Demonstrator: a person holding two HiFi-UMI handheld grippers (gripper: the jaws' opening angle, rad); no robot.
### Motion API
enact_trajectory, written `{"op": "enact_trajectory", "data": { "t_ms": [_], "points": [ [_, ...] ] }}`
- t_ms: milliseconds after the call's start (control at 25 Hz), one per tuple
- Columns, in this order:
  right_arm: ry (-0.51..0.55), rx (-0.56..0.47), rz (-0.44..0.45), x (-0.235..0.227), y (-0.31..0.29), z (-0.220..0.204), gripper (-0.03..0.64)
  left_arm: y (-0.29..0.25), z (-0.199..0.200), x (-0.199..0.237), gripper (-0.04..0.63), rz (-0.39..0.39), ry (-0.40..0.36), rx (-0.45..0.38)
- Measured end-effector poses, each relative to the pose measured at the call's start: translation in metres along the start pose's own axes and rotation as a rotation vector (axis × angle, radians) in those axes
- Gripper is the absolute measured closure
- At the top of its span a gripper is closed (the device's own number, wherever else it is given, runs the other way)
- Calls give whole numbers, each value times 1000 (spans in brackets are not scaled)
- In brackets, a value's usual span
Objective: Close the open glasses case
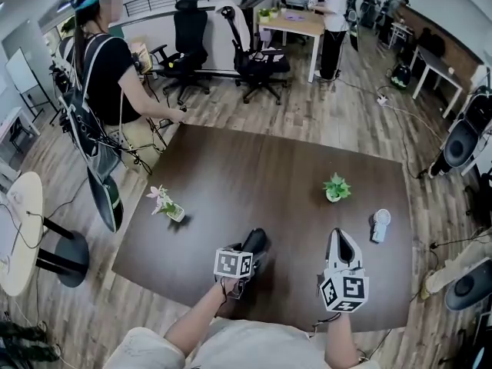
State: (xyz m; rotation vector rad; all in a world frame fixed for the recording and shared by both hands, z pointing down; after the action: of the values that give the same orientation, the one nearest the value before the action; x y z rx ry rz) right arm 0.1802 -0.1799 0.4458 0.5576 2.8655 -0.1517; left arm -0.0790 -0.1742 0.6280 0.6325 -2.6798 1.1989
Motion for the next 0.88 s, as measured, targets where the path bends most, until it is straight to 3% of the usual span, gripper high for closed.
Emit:
{"op": "enact_trajectory", "data": {
  "t_ms": [400, 680, 880],
  "points": [
    [21, -23, -19, -6, 0, 7, 615, 44, 47, 2, 206, 154, -168, -193],
    [75, -71, -49, -15, 8, 30, 615, 94, 110, -18, 233, 206, -295, -451],
    [130, -119, -83, -20, 20, 52, 615, 138, 148, -39, 239, 238, -397, -690]
  ]
}}
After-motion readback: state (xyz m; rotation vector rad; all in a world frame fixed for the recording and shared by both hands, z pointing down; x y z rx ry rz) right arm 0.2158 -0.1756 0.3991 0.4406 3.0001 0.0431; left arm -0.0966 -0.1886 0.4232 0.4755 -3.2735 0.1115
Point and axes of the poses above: the fingertips, and each gripper's own axes: y backward along the fingers, x to its left, z out of its top, the point moved 7 cm from there along y, backward along the fingers, and after that the axes turned 11 degrees about -y, right-handed, at the moved point
